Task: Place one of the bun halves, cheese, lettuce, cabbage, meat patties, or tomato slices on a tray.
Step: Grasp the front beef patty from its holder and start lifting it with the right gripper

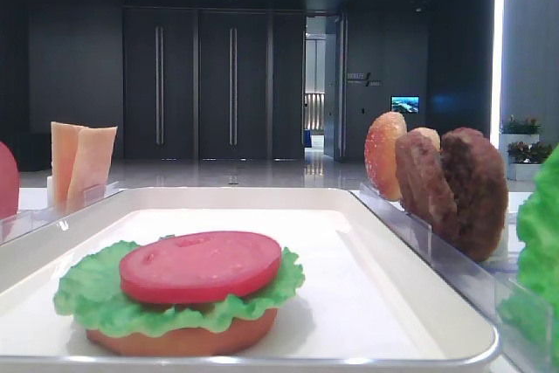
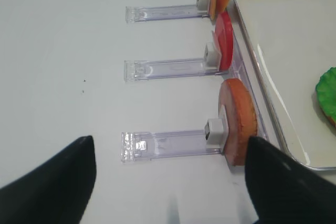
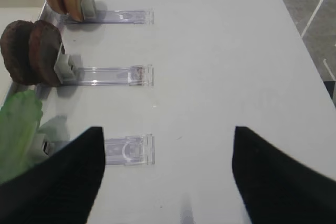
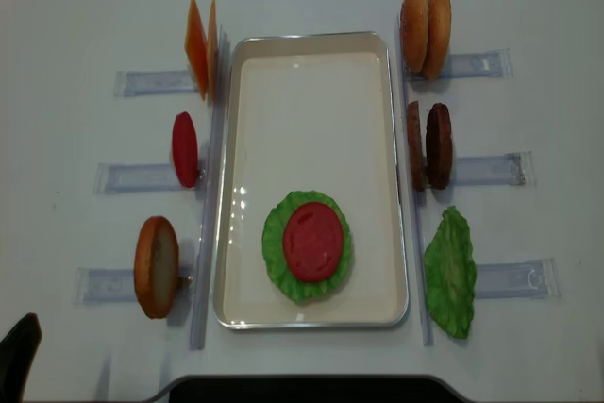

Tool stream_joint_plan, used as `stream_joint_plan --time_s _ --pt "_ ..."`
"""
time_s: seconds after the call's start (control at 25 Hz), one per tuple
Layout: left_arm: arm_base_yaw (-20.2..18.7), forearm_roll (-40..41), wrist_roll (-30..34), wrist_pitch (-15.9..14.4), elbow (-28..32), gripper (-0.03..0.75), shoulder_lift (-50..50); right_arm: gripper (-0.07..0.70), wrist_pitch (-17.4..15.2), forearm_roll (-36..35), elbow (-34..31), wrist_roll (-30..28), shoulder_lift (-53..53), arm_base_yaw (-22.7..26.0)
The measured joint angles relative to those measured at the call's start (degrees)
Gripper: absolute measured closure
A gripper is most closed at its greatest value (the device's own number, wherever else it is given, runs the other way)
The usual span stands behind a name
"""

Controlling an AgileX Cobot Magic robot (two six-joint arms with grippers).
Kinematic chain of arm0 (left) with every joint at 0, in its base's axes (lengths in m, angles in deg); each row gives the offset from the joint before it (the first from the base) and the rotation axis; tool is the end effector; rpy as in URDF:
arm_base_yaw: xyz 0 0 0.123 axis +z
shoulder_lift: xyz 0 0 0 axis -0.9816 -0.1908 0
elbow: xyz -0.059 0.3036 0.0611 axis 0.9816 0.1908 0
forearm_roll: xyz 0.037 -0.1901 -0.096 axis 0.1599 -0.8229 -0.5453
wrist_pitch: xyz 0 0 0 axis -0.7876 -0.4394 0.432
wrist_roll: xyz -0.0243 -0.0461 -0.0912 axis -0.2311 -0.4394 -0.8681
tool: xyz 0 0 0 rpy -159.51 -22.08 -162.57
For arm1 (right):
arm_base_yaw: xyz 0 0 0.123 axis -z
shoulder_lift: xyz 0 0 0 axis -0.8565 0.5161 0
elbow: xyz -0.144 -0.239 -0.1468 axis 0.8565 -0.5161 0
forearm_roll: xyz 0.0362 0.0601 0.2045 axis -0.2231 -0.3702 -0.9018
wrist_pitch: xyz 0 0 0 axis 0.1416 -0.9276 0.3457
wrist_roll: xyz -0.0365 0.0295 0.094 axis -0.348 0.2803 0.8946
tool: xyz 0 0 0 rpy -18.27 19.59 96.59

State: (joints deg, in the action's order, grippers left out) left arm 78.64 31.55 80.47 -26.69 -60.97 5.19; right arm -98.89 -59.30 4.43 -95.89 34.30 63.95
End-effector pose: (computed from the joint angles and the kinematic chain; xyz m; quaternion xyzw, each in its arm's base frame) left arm -0.0571 0.0013 0.2406 0.0158 0.8687 0.0106 0.4950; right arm -0.0595 0.0156 0.2480 -0.0268 0.8677 -0.0025 0.4964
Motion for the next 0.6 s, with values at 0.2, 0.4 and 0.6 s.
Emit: stream_joint_plan --time_s 0.2,0.4,0.6 --pt "0.00 0.00 0.00 0.00 0.00 0.024 0.00 0.145 0.00 -0.01 0.00 0.00 0.00 -0.06" --pt "0.00 0.00 0.00 0.00 0.00 0.024 0.00 0.145 0.00 -0.01 0.00 0.00 0.00 -0.10" --pt "0.00 0.00 0.00 0.00 0.00 0.024 0.00 0.145 0.00 -0.01 0.00 0.00 0.00 -0.17"
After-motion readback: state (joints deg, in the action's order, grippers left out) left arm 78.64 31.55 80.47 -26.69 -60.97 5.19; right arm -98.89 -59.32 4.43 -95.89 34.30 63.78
